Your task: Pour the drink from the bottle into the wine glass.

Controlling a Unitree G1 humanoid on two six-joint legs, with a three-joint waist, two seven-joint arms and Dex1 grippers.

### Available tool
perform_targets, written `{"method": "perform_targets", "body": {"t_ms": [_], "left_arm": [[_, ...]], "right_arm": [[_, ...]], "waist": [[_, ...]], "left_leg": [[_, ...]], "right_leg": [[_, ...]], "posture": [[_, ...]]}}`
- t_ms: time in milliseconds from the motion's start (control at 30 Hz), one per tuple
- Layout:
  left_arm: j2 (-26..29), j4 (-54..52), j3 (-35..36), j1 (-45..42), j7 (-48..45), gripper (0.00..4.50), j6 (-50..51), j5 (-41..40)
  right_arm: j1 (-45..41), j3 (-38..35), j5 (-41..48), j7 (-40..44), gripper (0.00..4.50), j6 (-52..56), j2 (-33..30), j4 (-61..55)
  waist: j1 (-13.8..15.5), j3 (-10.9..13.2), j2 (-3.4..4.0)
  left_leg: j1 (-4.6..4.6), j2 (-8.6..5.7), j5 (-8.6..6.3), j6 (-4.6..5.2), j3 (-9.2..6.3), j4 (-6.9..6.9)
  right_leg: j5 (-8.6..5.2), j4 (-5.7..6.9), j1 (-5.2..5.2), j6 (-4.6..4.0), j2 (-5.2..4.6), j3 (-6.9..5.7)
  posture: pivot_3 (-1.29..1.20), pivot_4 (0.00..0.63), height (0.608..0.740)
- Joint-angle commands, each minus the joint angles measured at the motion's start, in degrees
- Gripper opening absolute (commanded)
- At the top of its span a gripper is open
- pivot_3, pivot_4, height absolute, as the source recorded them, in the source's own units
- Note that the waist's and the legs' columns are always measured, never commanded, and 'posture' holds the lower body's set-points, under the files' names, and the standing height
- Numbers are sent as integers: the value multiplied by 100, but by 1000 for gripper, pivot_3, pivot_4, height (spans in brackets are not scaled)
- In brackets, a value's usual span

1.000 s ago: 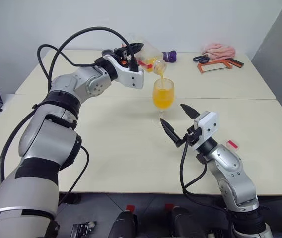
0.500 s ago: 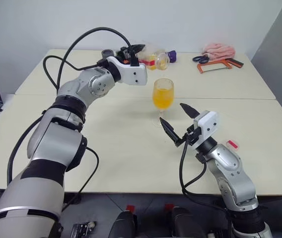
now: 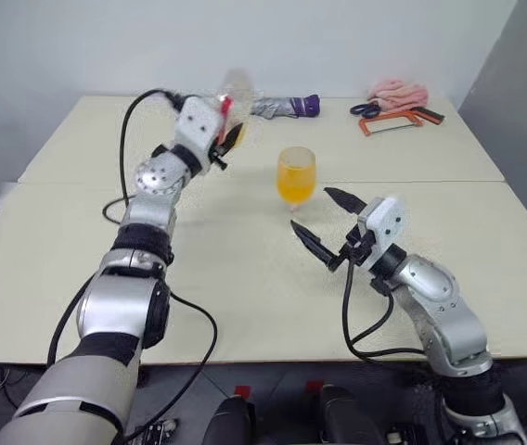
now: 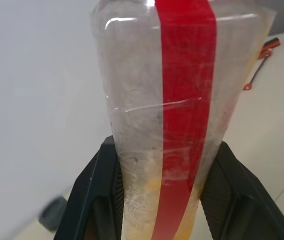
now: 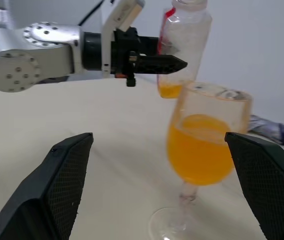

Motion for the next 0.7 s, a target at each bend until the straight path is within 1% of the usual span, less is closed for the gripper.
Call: {"method": "perform_targets", "body": {"t_ms": [33,167,333,500,700], "left_arm": [[155,-933,360,395,-20,1663,803,-450],[258,-1890,866,1337,91,1663,1751,-983],[323,-2614,1162,1971,248,1663,2371,-1236],[381,-2725,1277,2300,171,1663,2486,-1339],[443,-2331,1259,2439,96,1663,2308,-1276]], "right_arm": [[-228,43,402,361,4500,491,-205,-352],[-555,418,249,466,4500,1035,-429,-349],[-800,636,176,321,4500,1343,-299,-247],[-987,801,13,222,4500,1435,-125,-75],[-1128,861,-122,81,4500,1497,105,109]], "waist": [[-4,0,0],[-13,-1,-1],[43,-2,-4],[89,-11,-18],[88,-13,-21]], "left_leg": [[-1,1,0,0,-5,0],[0,6,0,0,-7,5],[-1,11,0,1,-14,10],[0,8,0,0,-13,13],[1,7,0,1,-12,13]], "right_leg": [[0,3,0,0,0,-3],[0,8,-1,0,-3,3],[0,17,-1,0,-7,-1],[0,18,0,0,-16,-1],[0,18,0,0,-13,-1]], "posture": [[0,150,740],[0,150,740],[0,150,740],[0,150,740],[0,150,740]]}}
